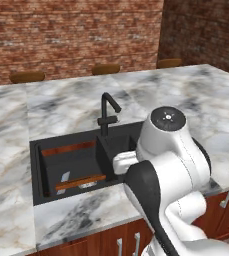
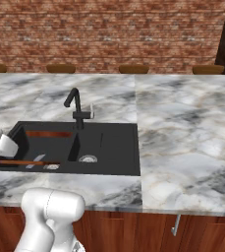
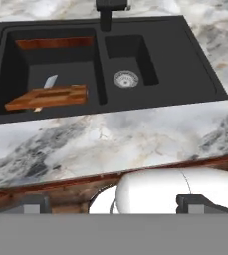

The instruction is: Move the cutting board and knife to the sink. Then move spray from the cabinet to the counter.

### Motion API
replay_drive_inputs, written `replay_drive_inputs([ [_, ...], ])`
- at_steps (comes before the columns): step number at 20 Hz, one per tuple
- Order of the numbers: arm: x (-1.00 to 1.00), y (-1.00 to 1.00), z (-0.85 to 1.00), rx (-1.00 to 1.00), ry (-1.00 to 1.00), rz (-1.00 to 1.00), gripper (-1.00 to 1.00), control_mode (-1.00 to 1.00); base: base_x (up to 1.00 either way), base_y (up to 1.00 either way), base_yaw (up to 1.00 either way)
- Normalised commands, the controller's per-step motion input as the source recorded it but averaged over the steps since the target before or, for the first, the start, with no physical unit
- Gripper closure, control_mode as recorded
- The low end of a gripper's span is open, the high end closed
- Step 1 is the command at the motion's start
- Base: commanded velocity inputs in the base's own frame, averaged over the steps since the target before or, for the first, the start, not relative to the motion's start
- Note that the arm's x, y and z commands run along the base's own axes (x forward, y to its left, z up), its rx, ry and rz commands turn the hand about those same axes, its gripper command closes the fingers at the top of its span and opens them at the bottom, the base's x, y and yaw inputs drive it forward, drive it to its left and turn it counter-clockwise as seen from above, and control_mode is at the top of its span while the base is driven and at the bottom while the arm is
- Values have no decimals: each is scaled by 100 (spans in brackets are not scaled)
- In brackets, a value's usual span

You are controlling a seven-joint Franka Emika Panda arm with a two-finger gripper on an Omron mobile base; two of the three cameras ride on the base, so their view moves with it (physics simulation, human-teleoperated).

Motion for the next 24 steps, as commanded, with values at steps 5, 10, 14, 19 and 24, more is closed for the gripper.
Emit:
replay_drive_inputs([
  [5, -5, 0, 0, 0, 0, 0, -100, 100, -67, 1, 51],
  [10, 0, 0, 0, 0, 0, 0, -100, 100, -15, 0, 98],
  [14, 0, 0, 0, 0, 0, 0, -100, 100, -5, 4, 99],
  [19, 0, 0, 0, 0, 0, 0, -100, 100, 1, 36, 85],
  [24, 0, 0, 0, 0, 0, 0, -100, 100, 67, 78, 50],
])
